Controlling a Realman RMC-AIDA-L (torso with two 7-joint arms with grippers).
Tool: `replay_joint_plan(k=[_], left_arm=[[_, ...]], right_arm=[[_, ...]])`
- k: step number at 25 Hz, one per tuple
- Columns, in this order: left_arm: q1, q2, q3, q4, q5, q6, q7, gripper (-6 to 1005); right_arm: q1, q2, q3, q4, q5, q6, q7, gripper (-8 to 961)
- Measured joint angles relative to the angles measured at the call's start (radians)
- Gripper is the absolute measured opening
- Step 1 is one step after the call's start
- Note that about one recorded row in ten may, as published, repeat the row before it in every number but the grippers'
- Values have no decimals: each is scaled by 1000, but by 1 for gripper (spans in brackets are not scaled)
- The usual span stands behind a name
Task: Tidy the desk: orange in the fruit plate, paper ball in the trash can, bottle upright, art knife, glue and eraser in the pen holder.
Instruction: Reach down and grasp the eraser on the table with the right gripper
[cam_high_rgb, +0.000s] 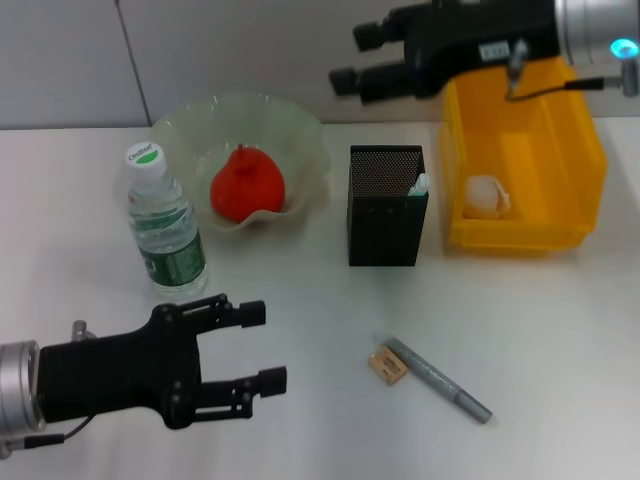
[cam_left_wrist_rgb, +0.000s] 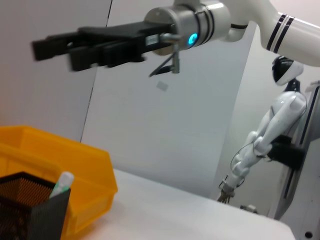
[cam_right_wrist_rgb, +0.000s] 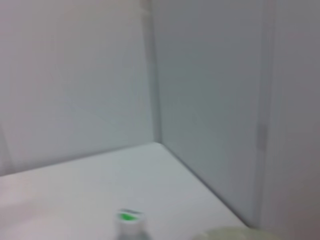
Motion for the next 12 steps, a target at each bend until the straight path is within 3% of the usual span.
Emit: replay_joint_plan(k=[6,12], left_arm=[[44,5,-1,-4,41,-29,90,813],[58,6,-1,-5,56,-48,113,813]], right_arm=[[1,-21,-12,5,-61,-226,-123,688],[86,-11,-119,28,-313,-327,-125,688]])
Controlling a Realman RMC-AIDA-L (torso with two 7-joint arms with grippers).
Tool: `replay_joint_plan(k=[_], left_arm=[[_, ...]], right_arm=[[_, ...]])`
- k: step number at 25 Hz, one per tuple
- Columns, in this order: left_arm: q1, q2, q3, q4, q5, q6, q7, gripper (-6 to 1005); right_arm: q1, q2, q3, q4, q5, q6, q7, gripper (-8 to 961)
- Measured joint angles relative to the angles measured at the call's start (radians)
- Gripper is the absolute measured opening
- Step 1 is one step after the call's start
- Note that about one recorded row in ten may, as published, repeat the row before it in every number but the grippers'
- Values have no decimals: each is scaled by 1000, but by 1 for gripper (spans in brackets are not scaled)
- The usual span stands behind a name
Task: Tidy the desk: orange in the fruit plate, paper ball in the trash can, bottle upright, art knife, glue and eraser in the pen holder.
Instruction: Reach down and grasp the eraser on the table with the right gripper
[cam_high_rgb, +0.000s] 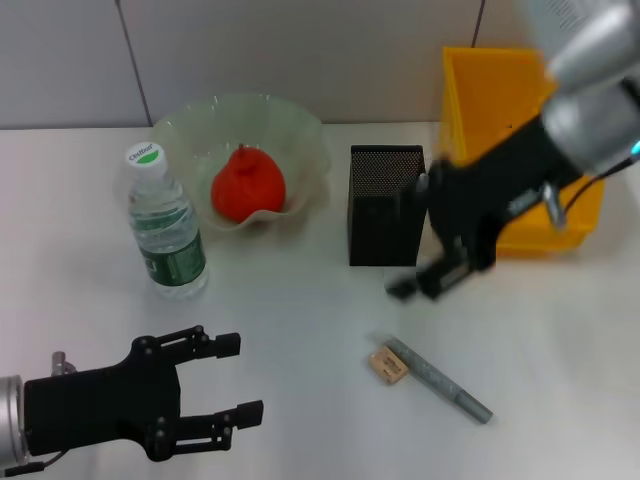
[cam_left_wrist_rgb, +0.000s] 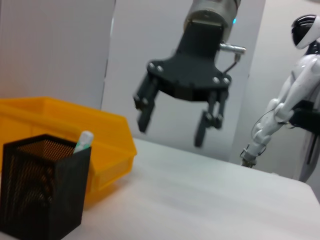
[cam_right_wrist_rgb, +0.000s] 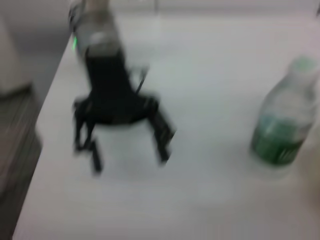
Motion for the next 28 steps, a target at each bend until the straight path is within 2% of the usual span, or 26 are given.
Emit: replay_joint_plan(k=[2,3,4,5,6,9,10,11,15,20,28], left_arm=[[3,1,0,-9,6,-18,0,813],[3,1,0,-17,6,-22,0,812],[3,1,0,-17,6,-22,0,812],[3,1,-1,-20,5,-22,1,812],[3,1,-1,-22,1,-17,1,812],[2,1,-1,-23,-2,-7,-1,812],[0,0,-1,-23,-1,-7,-4,812],[-1,-1,-1,-23,0,-7,-5,812],[-1,-3,-1,-22,0,-7,-7,813],[-3,-3,-10,-23,-3,-2,-10,813],[-3,-4,-14,-24,-3,0,-13,812]], right_arm=[[21,19,-48,22,-67,8,-12,688],[41,44,-99,42,-128,32,-34,688],[41,44,-99,42,-128,32,-34,688],[59,63,-138,61,-169,51,-50,688],[59,63,-138,61,-169,51,-50,688],[88,83,-214,94,-211,85,-59,688],[99,87,-277,111,-219,115,-59,688],[99,87,-277,111,-219,115,-59,688],[103,89,-413,126,-220,197,-64,688],[116,93,-514,144,-214,233,-77,687],[125,97,-599,161,-175,279,-114,687]])
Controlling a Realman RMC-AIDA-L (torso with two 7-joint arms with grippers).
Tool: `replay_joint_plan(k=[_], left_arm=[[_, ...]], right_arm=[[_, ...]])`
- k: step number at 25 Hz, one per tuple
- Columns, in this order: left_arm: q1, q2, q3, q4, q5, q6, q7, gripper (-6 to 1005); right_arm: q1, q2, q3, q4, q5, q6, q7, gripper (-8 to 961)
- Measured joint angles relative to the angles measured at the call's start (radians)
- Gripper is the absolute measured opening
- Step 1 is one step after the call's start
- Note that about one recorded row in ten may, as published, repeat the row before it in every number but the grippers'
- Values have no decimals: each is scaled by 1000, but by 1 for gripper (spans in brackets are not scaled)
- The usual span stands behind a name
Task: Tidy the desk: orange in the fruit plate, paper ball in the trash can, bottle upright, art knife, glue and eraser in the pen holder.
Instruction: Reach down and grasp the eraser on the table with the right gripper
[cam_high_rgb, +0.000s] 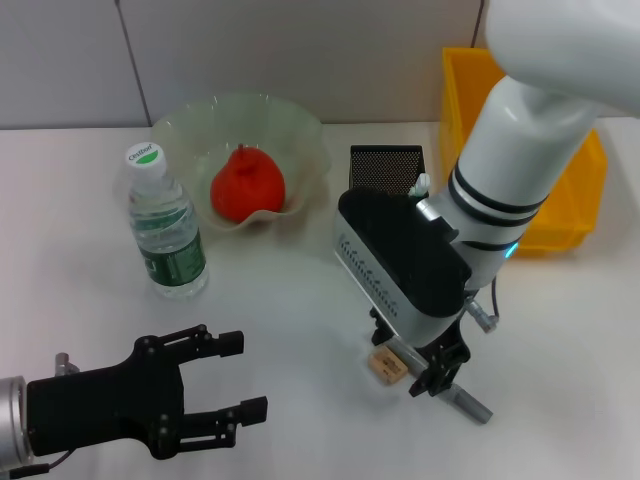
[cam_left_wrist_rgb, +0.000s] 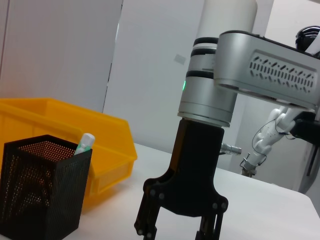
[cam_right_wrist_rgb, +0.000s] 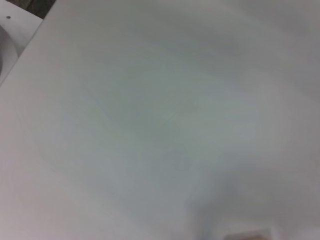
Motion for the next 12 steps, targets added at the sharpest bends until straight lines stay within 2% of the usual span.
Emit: replay_joint_plan(k=[12], left_arm=[[2,-4,-14,-14,-3,1,-5,813]], right_arm=[[2,0,-157,6,27,106,-8,687]])
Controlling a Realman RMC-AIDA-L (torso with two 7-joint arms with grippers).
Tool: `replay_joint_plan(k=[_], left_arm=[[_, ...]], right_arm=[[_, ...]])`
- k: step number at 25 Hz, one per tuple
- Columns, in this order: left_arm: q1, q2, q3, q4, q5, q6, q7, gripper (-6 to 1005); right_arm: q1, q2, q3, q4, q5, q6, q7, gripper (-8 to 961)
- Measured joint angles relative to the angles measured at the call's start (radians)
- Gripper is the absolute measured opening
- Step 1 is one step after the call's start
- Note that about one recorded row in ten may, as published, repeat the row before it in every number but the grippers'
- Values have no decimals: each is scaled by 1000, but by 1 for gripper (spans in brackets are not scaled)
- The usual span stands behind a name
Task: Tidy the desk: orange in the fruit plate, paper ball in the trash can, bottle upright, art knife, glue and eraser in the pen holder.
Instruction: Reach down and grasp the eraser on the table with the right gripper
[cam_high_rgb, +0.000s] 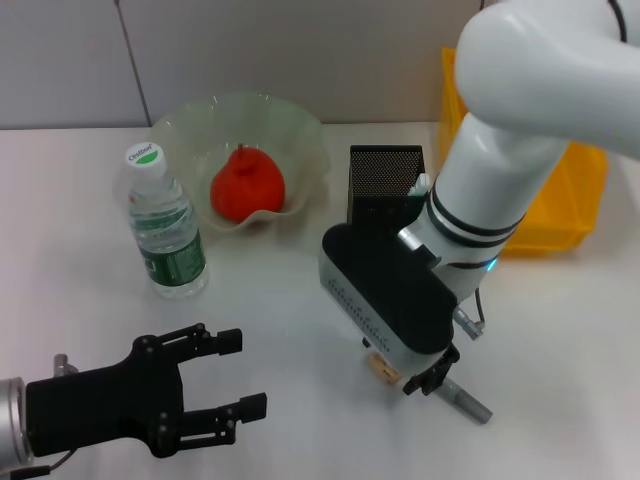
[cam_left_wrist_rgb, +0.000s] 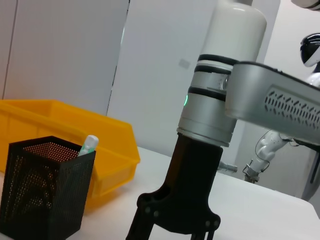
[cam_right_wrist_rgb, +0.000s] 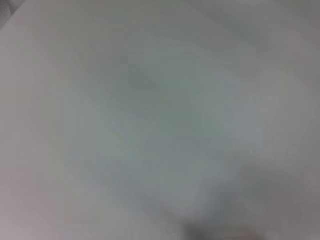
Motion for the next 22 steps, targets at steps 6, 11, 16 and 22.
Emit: replay_joint_plan(k=[6,11,16,22], left_arm=[[-4,0,0,-11,0,0,-8,813],[-4,-1,1,-11,-1,2,-10,813],[-3,0,0,-12,-12,15,-11,812],[0,0,-8,-12,-13,24,-11,813]], right_arm=[[0,0,-40,3,14,20,2,687],[0,0,-44,4,15,30,-2,687],[0,0,-65,7,16,49,-1,685],[-3,0,-86,1,16,64,5,670]])
